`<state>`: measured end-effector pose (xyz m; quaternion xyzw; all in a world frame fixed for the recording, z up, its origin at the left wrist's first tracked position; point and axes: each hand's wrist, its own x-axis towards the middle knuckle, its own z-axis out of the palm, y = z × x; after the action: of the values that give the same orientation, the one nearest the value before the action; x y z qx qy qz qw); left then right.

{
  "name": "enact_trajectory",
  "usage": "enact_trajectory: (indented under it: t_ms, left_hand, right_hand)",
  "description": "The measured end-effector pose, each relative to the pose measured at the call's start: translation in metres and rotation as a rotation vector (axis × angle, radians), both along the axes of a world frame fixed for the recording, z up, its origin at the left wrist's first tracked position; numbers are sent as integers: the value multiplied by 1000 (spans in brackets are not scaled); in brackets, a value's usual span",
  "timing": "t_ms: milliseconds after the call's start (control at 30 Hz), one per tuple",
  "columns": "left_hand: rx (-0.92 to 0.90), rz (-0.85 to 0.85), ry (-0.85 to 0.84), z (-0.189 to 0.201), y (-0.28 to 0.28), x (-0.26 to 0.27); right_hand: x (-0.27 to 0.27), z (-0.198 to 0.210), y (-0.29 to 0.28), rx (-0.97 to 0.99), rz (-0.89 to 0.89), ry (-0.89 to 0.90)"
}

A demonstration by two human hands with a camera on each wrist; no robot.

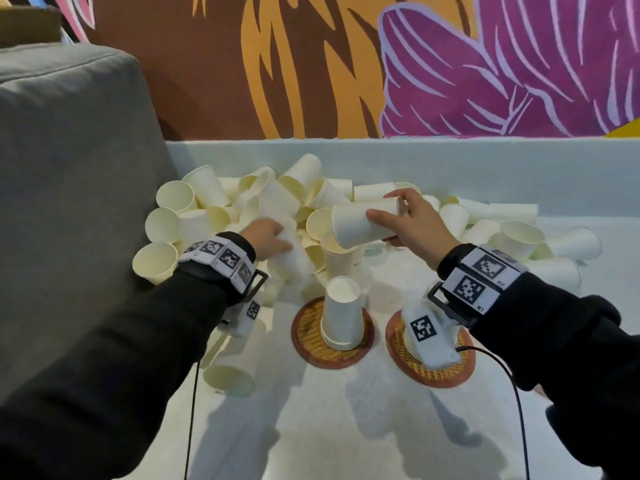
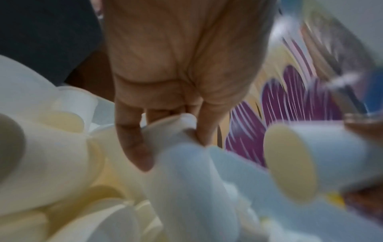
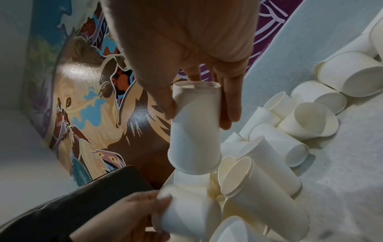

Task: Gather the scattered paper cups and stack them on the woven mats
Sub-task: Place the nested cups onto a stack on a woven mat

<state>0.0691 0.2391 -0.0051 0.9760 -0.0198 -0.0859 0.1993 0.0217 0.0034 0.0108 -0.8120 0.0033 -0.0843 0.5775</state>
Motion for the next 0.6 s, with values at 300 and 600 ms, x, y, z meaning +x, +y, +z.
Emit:
enact_trajectory:
  t_ms: [300, 600]
  left_hand:
    - [-1078, 62, 399, 44, -12, -25]
    - [-973, -9, 468, 24, -5, -40]
  right_hand:
    - [-11, 5, 48, 16, 178, -50]
    - [-24, 18, 56, -324, 162, -52]
